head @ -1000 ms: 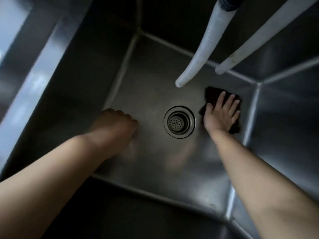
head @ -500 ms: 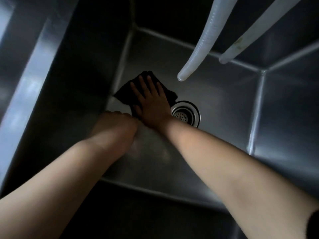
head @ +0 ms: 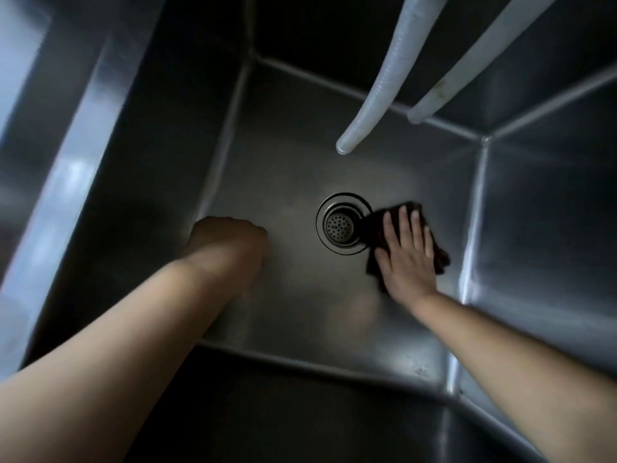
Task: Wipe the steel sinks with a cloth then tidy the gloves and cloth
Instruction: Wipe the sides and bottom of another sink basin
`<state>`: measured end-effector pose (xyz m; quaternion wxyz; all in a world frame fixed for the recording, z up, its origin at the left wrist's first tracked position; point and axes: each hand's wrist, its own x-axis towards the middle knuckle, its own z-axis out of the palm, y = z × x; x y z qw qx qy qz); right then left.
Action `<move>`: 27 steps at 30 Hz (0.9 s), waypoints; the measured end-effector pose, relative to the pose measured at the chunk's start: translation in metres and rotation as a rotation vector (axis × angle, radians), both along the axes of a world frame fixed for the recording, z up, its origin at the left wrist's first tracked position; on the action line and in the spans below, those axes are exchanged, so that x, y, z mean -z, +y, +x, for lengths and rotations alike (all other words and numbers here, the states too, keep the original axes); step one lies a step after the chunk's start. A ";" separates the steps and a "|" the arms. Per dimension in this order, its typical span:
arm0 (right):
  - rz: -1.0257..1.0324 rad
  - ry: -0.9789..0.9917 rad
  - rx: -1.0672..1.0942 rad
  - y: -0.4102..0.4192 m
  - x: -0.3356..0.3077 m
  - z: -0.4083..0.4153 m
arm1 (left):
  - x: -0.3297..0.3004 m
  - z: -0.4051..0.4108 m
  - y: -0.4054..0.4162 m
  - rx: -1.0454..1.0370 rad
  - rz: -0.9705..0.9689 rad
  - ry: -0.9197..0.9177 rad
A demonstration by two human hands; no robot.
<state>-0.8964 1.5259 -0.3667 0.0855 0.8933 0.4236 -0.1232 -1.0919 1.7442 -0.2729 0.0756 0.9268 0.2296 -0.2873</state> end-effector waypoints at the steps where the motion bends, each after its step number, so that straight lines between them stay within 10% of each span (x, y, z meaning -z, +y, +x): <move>1: -0.024 0.012 -0.044 -0.010 -0.002 -0.013 | 0.000 0.001 -0.001 0.000 0.007 0.011; 13: 0.040 0.097 -0.548 0.091 0.013 -0.083 | -0.007 0.004 -0.003 -0.011 -0.031 0.001; 20: 0.077 0.070 -0.202 0.160 0.022 -0.015 | -0.004 0.003 -0.002 0.012 -0.010 0.086; 27: 0.075 0.018 0.015 0.059 0.010 0.022 | -0.002 0.004 -0.001 -0.052 0.032 0.037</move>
